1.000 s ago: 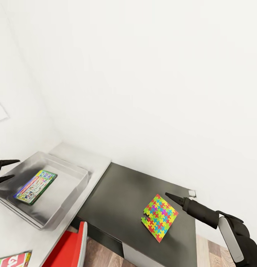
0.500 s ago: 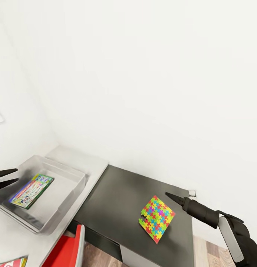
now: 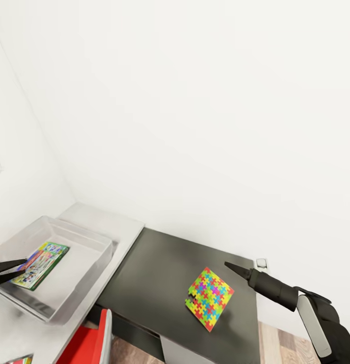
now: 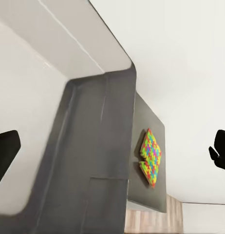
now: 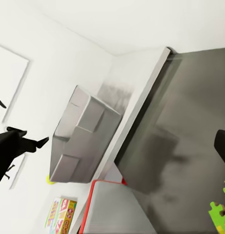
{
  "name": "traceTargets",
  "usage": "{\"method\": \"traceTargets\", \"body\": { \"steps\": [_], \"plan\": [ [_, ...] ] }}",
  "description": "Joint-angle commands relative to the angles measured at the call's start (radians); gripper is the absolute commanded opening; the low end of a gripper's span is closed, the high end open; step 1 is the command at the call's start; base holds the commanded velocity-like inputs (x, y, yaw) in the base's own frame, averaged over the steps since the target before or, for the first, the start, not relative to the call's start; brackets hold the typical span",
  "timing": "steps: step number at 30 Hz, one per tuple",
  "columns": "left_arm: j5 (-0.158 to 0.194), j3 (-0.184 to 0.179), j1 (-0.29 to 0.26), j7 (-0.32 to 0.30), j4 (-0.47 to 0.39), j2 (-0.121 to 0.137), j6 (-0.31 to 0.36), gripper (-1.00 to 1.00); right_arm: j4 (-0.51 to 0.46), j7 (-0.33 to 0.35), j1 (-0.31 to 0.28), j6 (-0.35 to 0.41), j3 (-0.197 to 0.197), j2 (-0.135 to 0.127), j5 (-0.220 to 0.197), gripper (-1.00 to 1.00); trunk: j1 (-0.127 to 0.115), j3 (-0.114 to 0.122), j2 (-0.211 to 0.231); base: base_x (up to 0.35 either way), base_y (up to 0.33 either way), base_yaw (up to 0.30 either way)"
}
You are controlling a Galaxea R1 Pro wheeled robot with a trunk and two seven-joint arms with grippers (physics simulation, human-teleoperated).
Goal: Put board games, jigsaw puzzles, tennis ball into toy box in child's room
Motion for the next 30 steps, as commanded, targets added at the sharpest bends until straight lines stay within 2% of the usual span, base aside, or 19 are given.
{"method": "traceTargets", "body": {
  "steps": [1, 12, 30],
  "plan": [
    [-0.002, 0.001, 0.002, -0.004, 0.0, 0.0, 0.008, 1.0, 0.0, 0.001, -0.001, 0.005, 0.0, 0.0, -0.002, 1.0, 0.0, 0.0, -0.002, -0.112, 0.0, -0.065],
    [0.0, 0.006, 0.011, -0.004, -0.004, -0.003, 0.001, 1.0, 0.002, 0.001, -0.001, -0.036, 0.006, 0.009, 0.008, 1.0, 0.0, 0.017, -0.002, -0.063, 0.0, -0.017],
    [0.0, 0.007, 0.012, -0.004, -0.004, -0.003, 0.006, 1.0, 0.001, 0.0, -0.001, -0.041, 0.007, 0.01, 0.009, 1.0, 0.0, 0.041, -0.002, -0.002, 0.0, 0.0]
  ]
}}
